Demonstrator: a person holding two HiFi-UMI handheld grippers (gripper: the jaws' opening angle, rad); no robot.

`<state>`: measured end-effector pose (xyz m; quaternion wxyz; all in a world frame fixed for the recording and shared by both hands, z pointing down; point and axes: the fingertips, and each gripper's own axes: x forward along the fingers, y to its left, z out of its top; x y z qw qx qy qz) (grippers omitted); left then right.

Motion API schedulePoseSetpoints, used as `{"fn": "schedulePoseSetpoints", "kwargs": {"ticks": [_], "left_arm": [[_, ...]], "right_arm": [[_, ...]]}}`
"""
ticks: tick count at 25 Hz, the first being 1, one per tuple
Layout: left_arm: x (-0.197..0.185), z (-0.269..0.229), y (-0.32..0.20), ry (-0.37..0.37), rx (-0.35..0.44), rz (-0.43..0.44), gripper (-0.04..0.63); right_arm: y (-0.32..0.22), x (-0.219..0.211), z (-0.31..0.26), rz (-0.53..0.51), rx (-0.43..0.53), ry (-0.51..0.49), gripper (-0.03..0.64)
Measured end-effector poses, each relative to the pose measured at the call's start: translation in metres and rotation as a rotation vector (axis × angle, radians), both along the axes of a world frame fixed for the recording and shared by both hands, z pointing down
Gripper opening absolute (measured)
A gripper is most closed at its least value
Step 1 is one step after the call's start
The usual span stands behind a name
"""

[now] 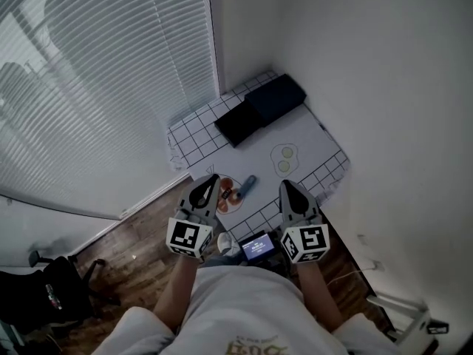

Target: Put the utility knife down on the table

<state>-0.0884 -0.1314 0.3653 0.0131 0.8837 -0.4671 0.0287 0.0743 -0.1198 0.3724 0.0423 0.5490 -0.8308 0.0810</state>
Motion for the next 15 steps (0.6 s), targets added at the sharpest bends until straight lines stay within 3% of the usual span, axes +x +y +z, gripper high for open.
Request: {"fn": "schedulePoseSetpoints", "kwargs": {"ticks": [15], "left_arm": [[-0.0091, -0.0016, 0.0042, 0.018, -0.003, -0.02, 0.008]], "right_arm": [[0.0024, -0.0029, -0.0008, 0.0, 0.0, -0.019, 0.008]]}}
